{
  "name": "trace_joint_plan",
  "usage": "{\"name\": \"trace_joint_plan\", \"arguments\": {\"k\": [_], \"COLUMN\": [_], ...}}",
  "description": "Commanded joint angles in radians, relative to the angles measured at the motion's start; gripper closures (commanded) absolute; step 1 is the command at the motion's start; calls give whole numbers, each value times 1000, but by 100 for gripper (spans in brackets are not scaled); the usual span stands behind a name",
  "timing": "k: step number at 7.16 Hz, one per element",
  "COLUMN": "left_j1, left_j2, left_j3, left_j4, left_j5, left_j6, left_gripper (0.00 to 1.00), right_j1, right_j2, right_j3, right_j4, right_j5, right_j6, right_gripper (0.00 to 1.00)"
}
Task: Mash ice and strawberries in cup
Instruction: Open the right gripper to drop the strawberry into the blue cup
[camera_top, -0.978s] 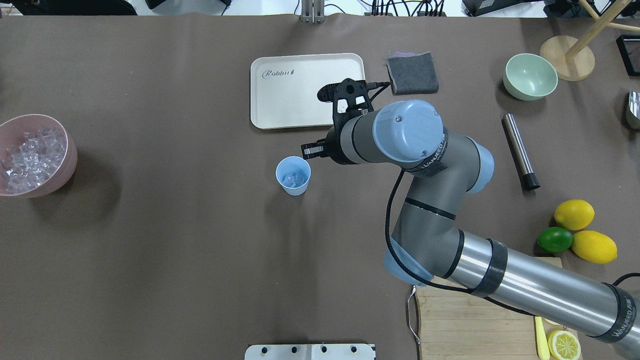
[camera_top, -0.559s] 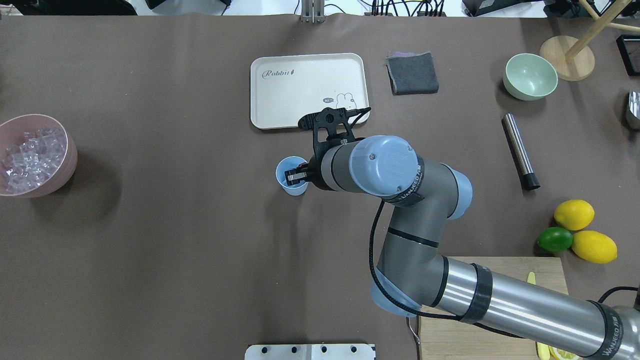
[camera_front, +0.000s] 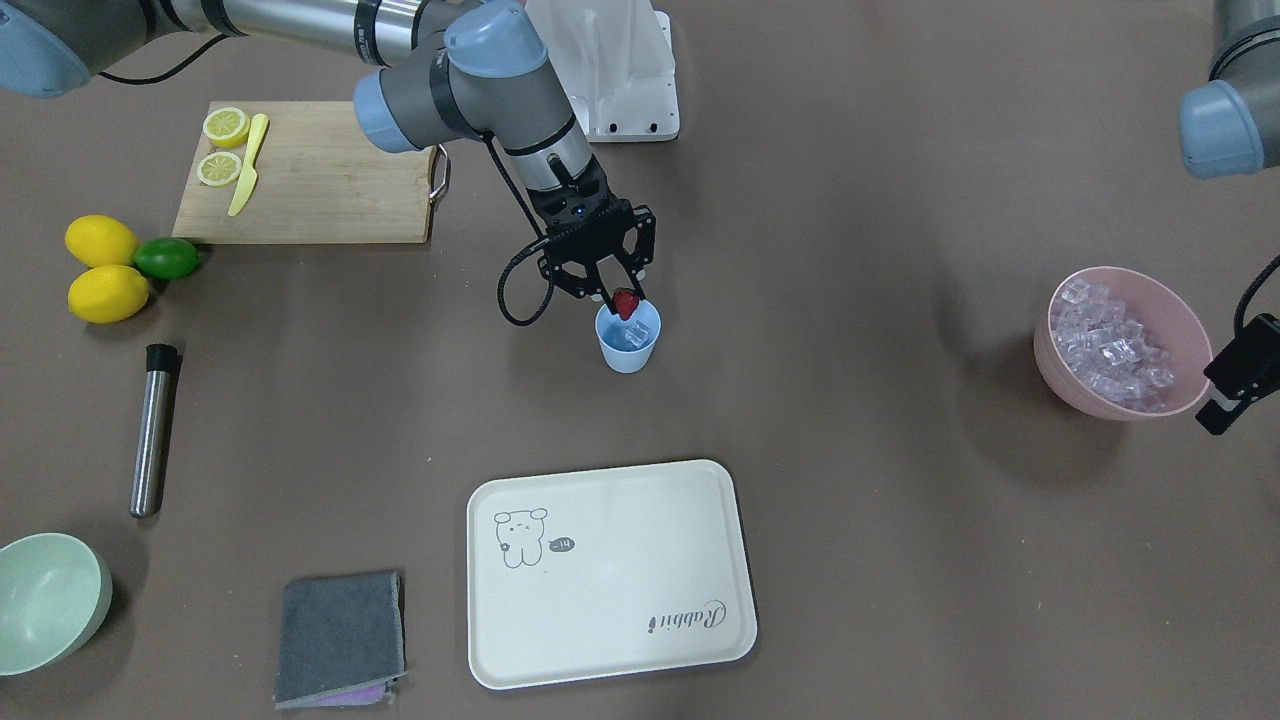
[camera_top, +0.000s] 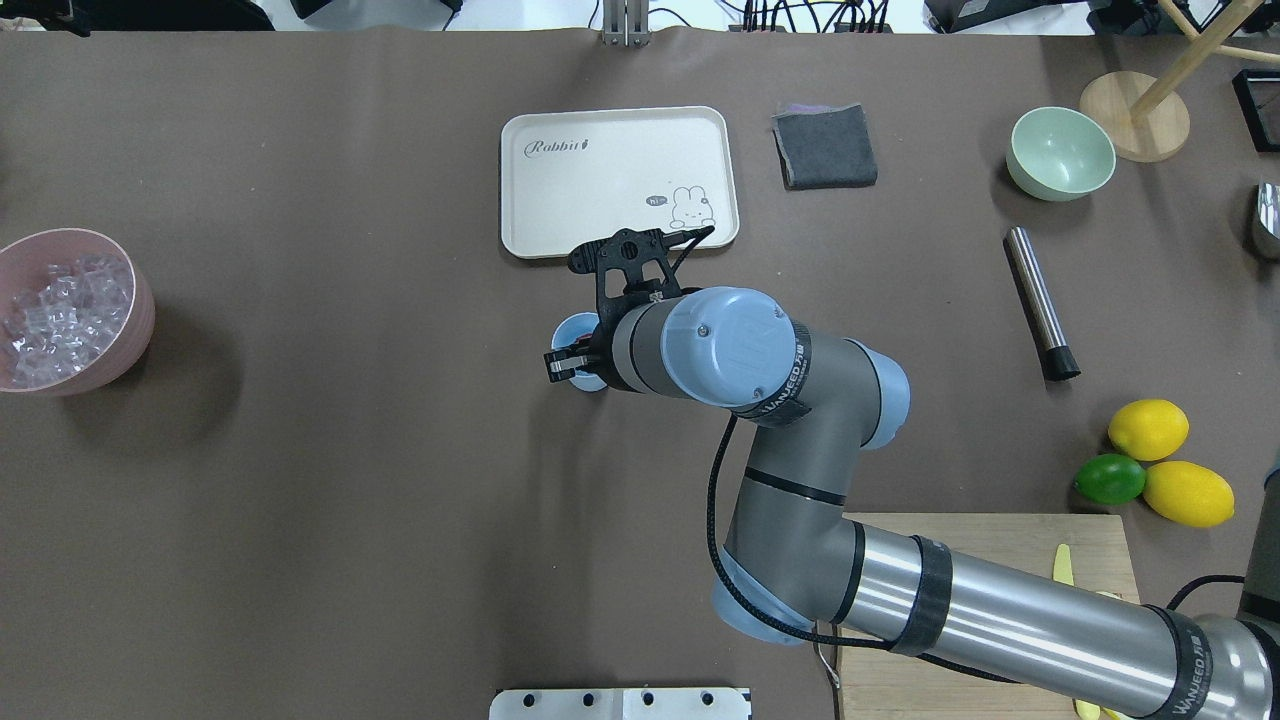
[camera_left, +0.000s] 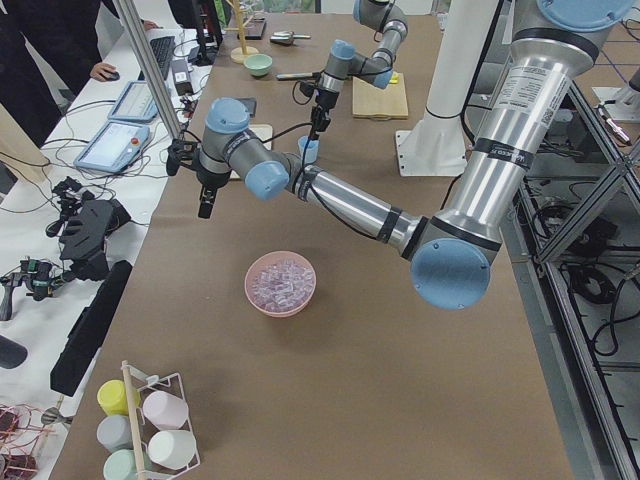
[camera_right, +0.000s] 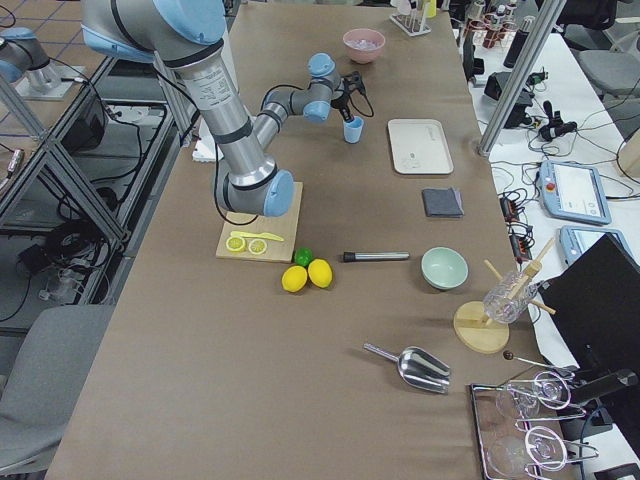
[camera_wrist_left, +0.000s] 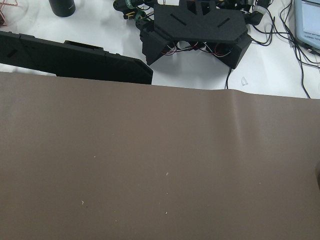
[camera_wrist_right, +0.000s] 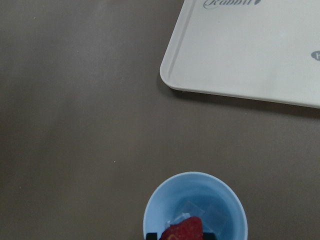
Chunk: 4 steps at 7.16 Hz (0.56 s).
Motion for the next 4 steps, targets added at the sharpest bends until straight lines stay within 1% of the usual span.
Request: {"name": "trace_joint_plan", "arguments": {"k": [1, 2, 3, 4], "left_j1": [0, 0, 0, 0], "left_j2": [1, 1, 1, 1], "left_j3": [0, 0, 1, 2], "left_j4": [-2, -2, 0, 0], "left_j5": [0, 2, 2, 2], "left_j6": [0, 0, 0, 0], "left_gripper": [2, 2, 2, 2], "right_j1": [11, 11, 7, -1], "right_j2": [5, 5, 11, 14], "right_j3": [-10, -12, -25, -30], "right_j4": [1, 1, 2, 1], "right_j5": [-7, -7, -16, -29], "right_j6": [-2, -1, 9, 18], "right_gripper": [100, 62, 1, 0]}}
